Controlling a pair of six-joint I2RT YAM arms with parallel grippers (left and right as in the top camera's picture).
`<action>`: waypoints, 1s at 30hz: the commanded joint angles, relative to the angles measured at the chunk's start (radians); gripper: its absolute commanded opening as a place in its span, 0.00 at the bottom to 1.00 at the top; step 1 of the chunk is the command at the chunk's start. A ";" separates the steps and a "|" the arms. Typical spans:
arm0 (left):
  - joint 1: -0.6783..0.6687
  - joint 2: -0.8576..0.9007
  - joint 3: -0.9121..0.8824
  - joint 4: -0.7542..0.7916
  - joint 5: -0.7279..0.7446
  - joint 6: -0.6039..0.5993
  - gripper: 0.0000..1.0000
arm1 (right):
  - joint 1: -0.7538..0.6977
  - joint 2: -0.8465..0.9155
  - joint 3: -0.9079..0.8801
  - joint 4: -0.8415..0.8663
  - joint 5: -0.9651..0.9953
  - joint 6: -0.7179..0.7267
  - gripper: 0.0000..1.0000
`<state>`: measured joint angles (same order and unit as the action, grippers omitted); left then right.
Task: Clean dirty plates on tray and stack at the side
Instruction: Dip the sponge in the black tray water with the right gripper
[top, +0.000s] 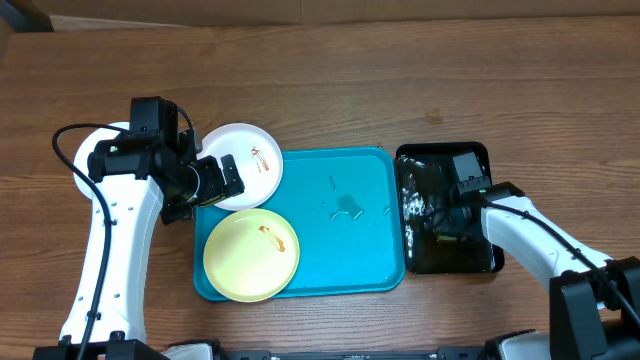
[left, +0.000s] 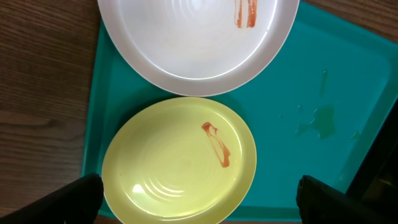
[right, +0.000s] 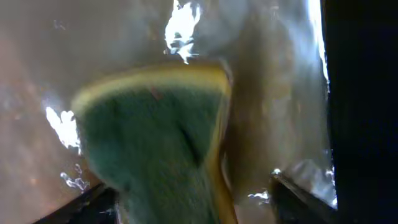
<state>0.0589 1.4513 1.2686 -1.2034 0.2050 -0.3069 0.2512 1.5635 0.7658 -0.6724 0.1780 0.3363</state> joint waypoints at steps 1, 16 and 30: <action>0.000 -0.006 -0.002 0.001 -0.006 0.015 1.00 | 0.002 0.006 0.019 -0.016 0.000 0.008 0.52; 0.000 -0.006 -0.002 0.001 -0.006 0.015 1.00 | 0.002 0.006 0.019 -0.103 -0.130 0.008 0.75; 0.000 -0.006 -0.002 0.001 -0.006 0.015 1.00 | 0.000 0.006 0.027 -0.124 -0.129 -0.002 0.77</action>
<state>0.0589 1.4513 1.2686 -1.2034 0.2050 -0.3069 0.2512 1.5639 0.7734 -0.8024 0.0521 0.3401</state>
